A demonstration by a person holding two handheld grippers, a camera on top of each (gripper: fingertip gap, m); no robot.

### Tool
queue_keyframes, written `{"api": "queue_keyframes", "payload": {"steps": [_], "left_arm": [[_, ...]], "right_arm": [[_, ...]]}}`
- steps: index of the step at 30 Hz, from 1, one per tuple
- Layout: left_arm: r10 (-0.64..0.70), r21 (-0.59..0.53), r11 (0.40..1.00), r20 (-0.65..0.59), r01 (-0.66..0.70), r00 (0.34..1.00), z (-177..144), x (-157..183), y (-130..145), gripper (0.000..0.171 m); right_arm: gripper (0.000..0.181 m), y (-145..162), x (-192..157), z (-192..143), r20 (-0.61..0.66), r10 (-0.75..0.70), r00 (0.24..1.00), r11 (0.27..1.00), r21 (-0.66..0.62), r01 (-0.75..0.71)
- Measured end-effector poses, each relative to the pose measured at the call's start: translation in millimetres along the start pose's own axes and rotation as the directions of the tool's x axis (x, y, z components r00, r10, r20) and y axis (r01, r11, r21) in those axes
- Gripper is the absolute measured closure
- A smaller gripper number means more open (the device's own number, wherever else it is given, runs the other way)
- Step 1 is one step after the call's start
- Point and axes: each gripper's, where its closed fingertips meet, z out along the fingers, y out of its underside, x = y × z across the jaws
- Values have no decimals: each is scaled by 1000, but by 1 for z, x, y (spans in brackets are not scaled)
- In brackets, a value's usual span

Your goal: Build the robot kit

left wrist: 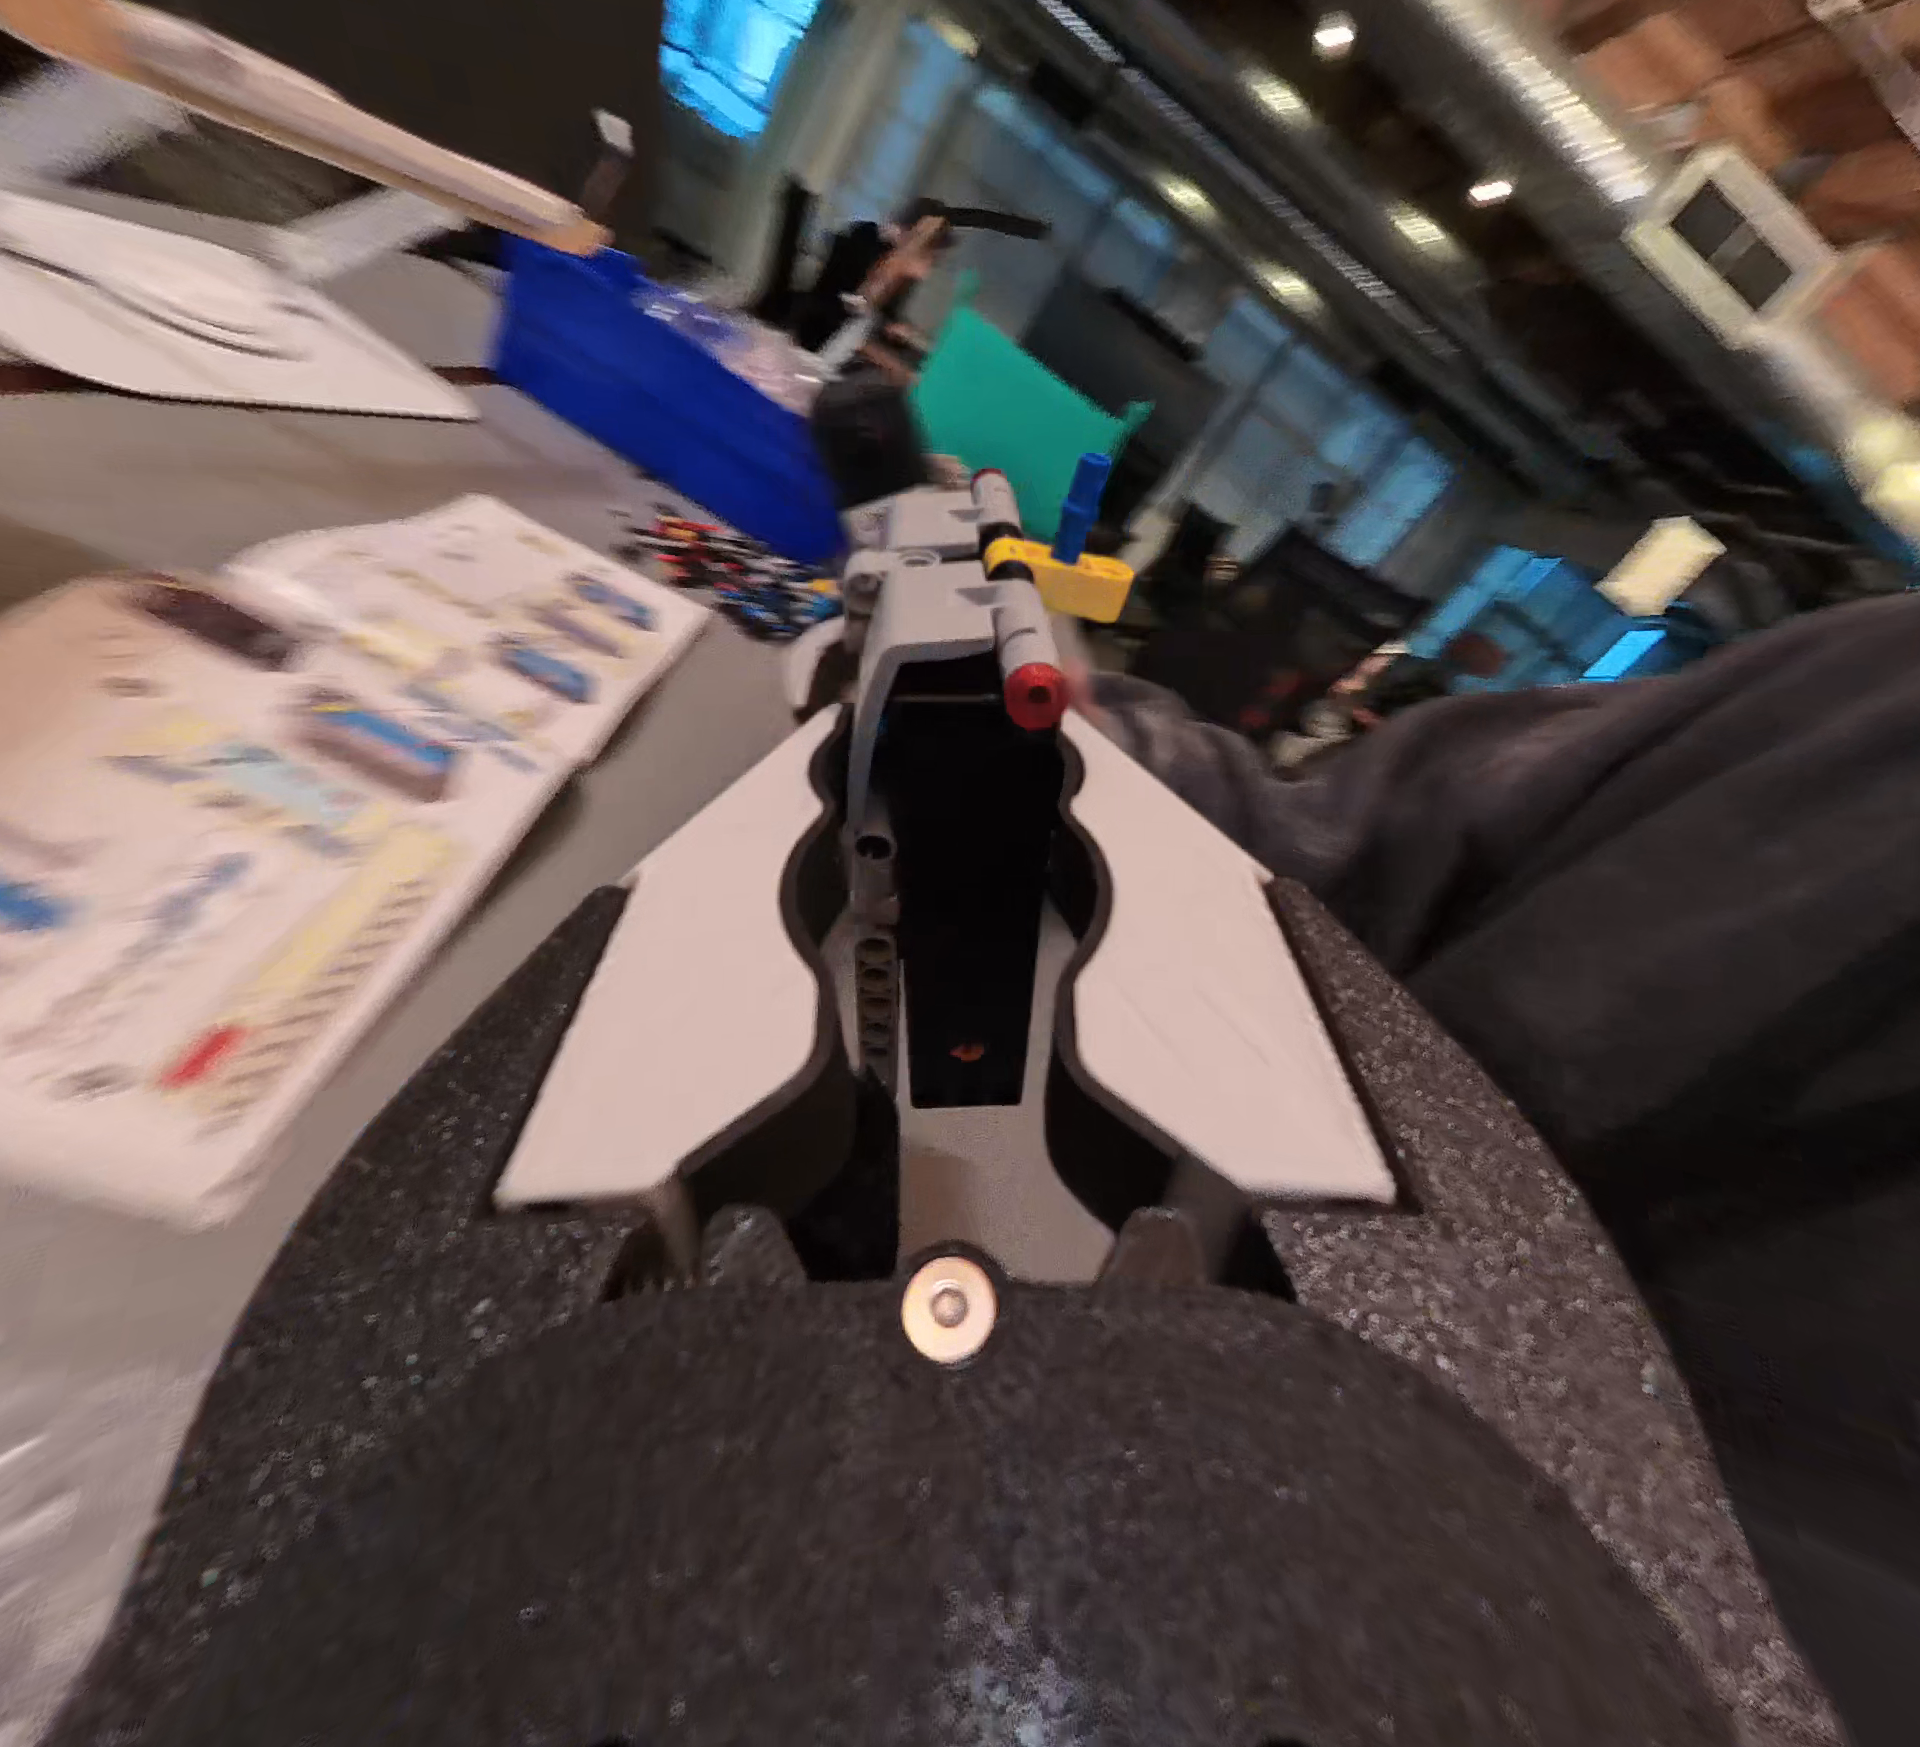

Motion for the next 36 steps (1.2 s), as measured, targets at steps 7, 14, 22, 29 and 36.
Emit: {"api": "queue_keyframes", "payload": {"steps": [7,14,22,29,36], "left_arm": [[84,-27,996,508,-81,857,-54,-82,-21,139],[93,-111,993,553,-38,828,-57,-91,-8,139],[219,-221,969,571,-110,791,-50,-90,0,139],[177,-193,977,500,-90,848,-46,-88,3,138],[106,-199,980,395,-27,912,-36,-76,14,139]], "right_arm": [[123,57,71,24,-419,-421,804,865,-451,218],[134,73,105,44,-526,-509,682,802,-578,153],[142,65,115,45,-573,-427,699,848,-522,89],[171,60,99,50,-475,-282,834,894,-447,47],[175,32,-5,12,-82,-712,697,611,-562,558]]}}
